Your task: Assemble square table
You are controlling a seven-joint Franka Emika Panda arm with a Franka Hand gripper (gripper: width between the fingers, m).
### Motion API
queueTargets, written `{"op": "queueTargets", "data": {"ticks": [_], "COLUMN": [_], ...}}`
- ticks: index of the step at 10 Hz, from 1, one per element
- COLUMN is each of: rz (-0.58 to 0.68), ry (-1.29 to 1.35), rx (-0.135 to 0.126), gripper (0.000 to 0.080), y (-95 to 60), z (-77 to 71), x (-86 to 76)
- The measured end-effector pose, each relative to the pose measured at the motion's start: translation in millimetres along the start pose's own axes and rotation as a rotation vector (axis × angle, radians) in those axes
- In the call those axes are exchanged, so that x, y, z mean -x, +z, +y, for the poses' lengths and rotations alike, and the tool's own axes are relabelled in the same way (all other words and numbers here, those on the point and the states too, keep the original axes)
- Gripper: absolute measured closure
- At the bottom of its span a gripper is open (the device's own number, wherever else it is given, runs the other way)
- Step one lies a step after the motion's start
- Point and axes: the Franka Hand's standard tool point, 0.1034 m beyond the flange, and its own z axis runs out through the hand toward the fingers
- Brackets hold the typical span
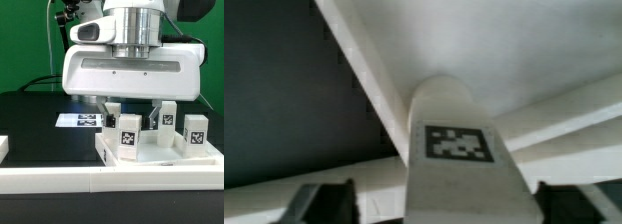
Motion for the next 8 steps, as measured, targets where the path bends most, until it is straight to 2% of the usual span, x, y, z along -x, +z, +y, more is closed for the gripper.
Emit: {"op": "queueTargets", "data": {"ticks": [1,2,8], "rz": [0.0,0.0,-0.001], "ry": [0.003,0.012,0.348], "rx": [0.0,0.0,-0.001], "gripper": [0.0373,0.0511,0.0511], "y": [0.0,0.1,0.7], "z": [0.0,0.2,0.0], "x": [0.0,0.0,0.4]}}
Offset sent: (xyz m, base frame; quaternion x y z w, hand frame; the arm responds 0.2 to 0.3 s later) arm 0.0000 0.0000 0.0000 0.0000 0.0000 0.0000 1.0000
